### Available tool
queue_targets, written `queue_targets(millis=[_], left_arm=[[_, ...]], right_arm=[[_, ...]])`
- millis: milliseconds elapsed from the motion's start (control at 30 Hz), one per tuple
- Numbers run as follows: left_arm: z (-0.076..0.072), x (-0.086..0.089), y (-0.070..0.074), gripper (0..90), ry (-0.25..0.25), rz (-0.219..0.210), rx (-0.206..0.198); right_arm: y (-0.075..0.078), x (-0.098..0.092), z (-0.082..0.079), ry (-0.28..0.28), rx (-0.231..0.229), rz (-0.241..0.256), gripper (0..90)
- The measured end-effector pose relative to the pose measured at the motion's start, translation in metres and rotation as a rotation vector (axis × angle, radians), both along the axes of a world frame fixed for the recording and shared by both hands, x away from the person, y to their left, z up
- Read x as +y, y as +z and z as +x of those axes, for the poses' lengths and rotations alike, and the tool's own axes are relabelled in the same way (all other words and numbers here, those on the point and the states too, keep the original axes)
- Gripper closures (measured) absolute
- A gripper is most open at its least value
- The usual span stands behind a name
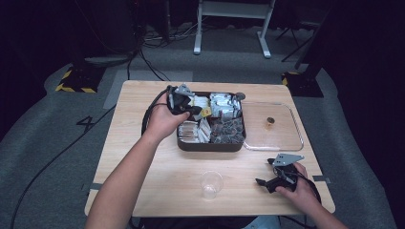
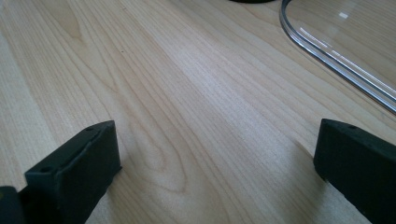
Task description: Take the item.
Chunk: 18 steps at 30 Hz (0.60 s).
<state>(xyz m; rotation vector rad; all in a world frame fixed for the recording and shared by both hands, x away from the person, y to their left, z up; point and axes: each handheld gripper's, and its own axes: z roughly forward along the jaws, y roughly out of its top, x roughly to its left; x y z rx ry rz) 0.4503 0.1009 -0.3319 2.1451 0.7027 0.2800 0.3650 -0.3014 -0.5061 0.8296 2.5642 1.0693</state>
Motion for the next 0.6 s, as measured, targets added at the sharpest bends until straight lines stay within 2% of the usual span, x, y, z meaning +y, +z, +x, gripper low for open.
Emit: queue_targets(millis=[67,100,133,333,600], left_arm=[[-0.011,0.000,0.002,90.0,-0.016,0.006,-0.015],[-0.024,0.000,0.005,90.0,-0.032,0.007,-0.034],[-0.024,0.000,0.005,90.0,-0.032,0.007,-0.034],[-0.057,0.000,0.013,90.0,-0.069,-0.018,-0.074],[-0.090,-0.004,0.010,90.0,-0.112,-0.029,-0.075]], right_arm=[[0.000,0.000,0.000,0.000,0.000,0.000,0.4],[0.000,0.000,0.000,0.001,0.000,0.000,0.4],[0.000,0.000,0.000,0.001,0.000,0.000,0.4],[0.000,0.000,0.000,0.008,0.000,0.000,0.4],[0.000,0.000,-0.003,0.023,0.000,-0.001,0.4]])
